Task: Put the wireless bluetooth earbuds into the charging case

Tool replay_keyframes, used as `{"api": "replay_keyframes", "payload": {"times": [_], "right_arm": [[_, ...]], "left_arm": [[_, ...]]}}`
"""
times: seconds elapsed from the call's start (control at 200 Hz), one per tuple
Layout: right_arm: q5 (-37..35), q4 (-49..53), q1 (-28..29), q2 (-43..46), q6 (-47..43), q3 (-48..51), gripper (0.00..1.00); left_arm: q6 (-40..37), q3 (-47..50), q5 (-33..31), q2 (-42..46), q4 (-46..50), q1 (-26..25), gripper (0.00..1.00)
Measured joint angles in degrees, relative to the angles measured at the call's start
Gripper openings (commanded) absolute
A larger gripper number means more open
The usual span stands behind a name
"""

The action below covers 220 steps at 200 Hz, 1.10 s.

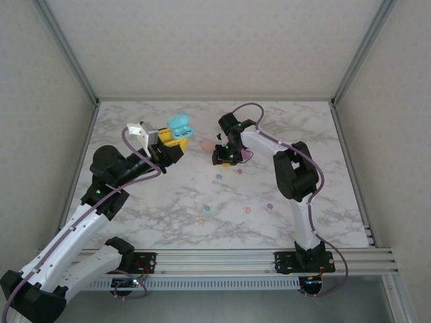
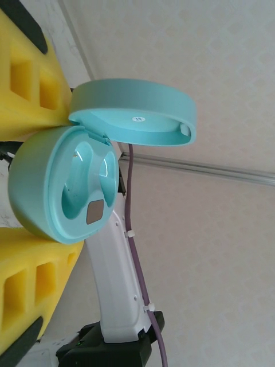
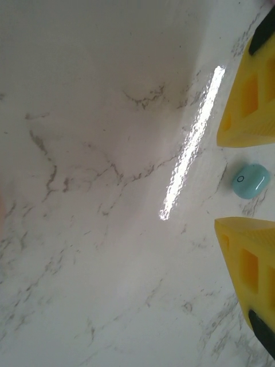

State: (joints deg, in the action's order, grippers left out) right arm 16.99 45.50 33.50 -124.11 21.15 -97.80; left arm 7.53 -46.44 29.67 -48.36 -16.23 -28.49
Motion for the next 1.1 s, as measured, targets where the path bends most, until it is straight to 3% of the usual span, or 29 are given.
{"api": "replay_keyframes", "payload": {"times": [1.101], "right_arm": [[5.55,2.43,1.07,-2.56,-5.05,1.33,0.41]], "left_arm": [[0.0,0.0,0.0,-1.68,0.79,0.0,0.17]]}}
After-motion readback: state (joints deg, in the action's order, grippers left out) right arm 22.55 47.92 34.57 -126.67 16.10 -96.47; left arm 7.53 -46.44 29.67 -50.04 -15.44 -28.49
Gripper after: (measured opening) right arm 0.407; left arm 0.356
